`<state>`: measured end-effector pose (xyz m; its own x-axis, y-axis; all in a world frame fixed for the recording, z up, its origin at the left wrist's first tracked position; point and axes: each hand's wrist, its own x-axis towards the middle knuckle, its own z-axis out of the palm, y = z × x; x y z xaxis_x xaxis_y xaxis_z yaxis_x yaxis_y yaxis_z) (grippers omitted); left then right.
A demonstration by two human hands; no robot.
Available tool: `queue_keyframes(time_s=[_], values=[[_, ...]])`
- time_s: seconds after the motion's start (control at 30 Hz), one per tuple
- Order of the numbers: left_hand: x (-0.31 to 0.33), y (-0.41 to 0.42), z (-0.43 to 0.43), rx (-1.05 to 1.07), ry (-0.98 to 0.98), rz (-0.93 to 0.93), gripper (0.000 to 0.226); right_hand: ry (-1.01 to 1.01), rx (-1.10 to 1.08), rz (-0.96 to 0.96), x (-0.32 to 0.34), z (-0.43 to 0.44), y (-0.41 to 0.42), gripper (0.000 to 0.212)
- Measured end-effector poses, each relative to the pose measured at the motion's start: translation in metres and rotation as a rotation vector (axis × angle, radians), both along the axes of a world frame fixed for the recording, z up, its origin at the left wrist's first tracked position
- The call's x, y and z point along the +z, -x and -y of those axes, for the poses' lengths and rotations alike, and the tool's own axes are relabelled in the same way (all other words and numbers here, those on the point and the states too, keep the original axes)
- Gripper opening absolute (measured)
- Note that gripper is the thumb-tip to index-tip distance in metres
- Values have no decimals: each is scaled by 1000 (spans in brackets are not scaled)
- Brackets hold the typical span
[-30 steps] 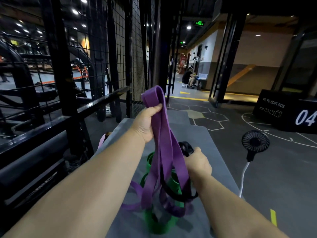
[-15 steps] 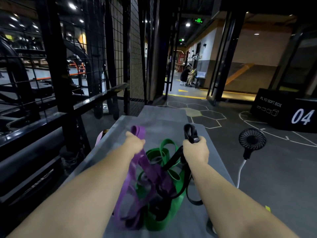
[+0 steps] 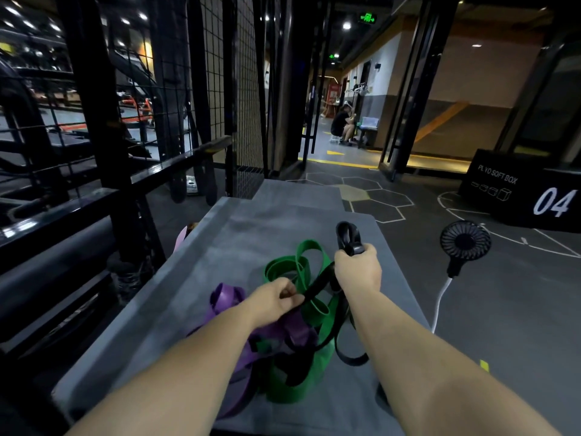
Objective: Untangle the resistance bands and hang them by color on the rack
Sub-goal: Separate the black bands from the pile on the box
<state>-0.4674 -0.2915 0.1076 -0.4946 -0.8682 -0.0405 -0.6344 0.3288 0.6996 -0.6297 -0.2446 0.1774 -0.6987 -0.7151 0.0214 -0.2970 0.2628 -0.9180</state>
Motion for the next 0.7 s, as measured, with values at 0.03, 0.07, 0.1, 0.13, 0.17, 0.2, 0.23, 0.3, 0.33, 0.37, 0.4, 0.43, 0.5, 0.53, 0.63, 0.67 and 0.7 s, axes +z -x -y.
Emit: queue_keyframes(time_s=[0.03, 0.07, 0.1, 0.13, 0.17, 0.2, 0.23, 0.3, 0.33, 0.37, 0.4, 0.43, 0.5, 0.53, 0.63, 0.67, 0.7], values=[[-2, -4, -4, 29, 4, -50, 32, 1, -9, 3, 0, 0, 1, 24], [-4, -7, -8, 53, 3, -96, 36, -1, -17, 7, -1, 1, 2, 25], [-6, -11, -12, 58, 7, -117, 40, -4, -22, 14, -1, 1, 3, 25], [-8, -14, -16, 41, 55, -82, 45, -6, -26, 23, -2, 1, 3, 25], [-12, -16, -17, -4, 146, 1, 49, -6, -29, 30, -3, 2, 4, 24], [-16, -17, -19, -64, 243, 98, 54, -7, -29, 35, -5, 2, 3, 24], [-20, -19, -20, -131, 327, 188, 60, -7, -27, 34, -6, 2, 2, 24], [-29, -21, -20, -232, 426, 364, 77, -6, -18, 23, -10, 2, 0, 24], [-32, -22, -21, -247, 450, 443, 85, -7, -13, 15, -12, 2, -1, 24], [-35, -22, -22, -245, 463, 506, 91, -8, -7, 9, -14, 1, -2, 24], [-36, -22, -22, -242, 466, 558, 95, -12, -2, 5, -17, 0, -3, 25], [-37, -21, -23, -246, 469, 603, 95, -18, 3, -1, -19, -2, -3, 24], [-35, -16, -24, -248, 474, 669, 87, -29, 7, -19, -25, -6, -5, 22], [-35, -15, -24, -236, 456, 684, 80, -36, 7, -27, -28, -8, -5, 21], [-32, -15, -22, -158, 331, 686, 56, -57, 27, -37, -37, -16, -8, 20], [-30, -16, -22, -143, 306, 684, 50, -61, 36, -39, -40, -18, -9, 20], [-28, -16, -20, -133, 295, 675, 44, -63, 45, -41, -43, -20, -9, 21]])
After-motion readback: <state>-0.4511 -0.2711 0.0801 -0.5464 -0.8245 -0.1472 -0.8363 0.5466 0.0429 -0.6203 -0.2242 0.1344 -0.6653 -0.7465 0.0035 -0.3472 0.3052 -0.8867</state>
